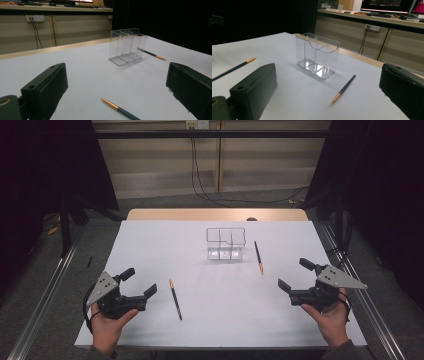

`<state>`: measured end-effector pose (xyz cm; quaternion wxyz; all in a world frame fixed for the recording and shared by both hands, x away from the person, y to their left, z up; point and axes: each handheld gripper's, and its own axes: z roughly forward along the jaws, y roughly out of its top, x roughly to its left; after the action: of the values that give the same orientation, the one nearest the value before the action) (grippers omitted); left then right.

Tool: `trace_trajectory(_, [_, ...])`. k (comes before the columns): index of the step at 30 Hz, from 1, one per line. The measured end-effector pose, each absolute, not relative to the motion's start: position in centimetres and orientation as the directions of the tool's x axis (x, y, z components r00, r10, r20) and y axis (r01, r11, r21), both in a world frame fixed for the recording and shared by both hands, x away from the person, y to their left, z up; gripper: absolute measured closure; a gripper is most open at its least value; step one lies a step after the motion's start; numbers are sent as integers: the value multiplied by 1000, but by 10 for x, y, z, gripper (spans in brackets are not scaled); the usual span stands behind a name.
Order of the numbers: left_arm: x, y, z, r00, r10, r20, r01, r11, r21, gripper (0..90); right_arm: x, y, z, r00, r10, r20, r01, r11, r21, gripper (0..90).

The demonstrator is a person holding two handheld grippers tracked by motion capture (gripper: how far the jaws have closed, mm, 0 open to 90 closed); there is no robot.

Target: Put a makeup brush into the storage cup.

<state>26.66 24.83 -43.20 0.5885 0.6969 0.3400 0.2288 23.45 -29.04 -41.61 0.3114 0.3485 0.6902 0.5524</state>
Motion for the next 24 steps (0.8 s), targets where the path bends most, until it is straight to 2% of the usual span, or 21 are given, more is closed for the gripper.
trace_trajectory(15, [270,240,-430,639,765,-76,223,-90,971,36,236,-292,-419,-561,827,-31,150,138,979,12])
trace_trajectory(24, [276,229,-428,657,749,-88,222,-81,972,36,233,-299,-416,-535,845,-13,153,112,982,11])
